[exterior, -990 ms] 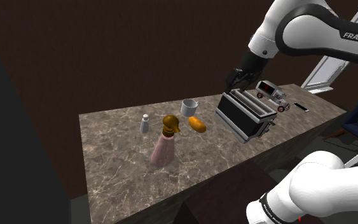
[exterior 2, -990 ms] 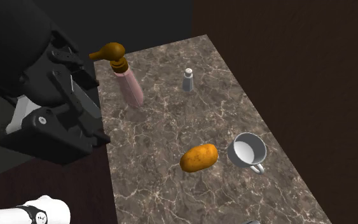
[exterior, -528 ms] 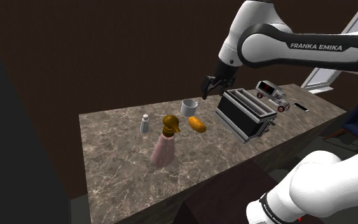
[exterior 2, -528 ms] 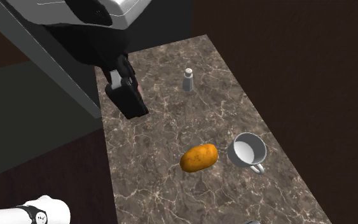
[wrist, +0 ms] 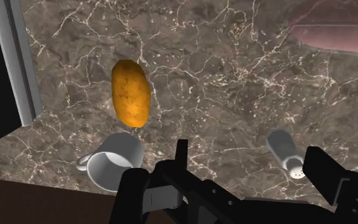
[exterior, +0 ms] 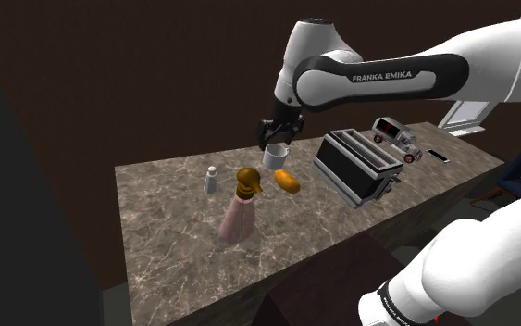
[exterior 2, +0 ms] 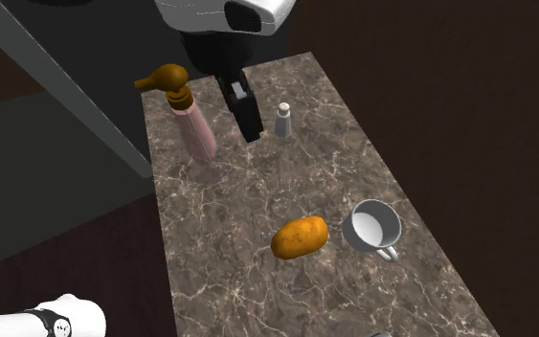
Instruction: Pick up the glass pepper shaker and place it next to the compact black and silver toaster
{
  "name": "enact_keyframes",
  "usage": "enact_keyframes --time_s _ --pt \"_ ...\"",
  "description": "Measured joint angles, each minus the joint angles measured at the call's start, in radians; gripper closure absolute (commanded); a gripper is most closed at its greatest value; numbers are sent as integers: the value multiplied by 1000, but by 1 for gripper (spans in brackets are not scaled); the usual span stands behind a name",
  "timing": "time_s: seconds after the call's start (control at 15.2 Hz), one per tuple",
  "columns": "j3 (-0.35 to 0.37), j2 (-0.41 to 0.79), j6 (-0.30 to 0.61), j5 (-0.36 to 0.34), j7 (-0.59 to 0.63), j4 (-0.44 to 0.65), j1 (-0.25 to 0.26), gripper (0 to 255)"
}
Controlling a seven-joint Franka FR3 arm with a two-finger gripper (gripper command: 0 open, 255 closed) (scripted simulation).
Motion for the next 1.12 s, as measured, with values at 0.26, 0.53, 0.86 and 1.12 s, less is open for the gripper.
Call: enact_keyframes --time_s 0.26,0.53,0.86,1.12 --pt "35 157 40 -46 71 92 13 0" --pt "50 305 66 -97 126 189 29 0" --pt "56 528 45 -168 202 396 79 0" --pt "46 695 22 -211 237 561 121 0"
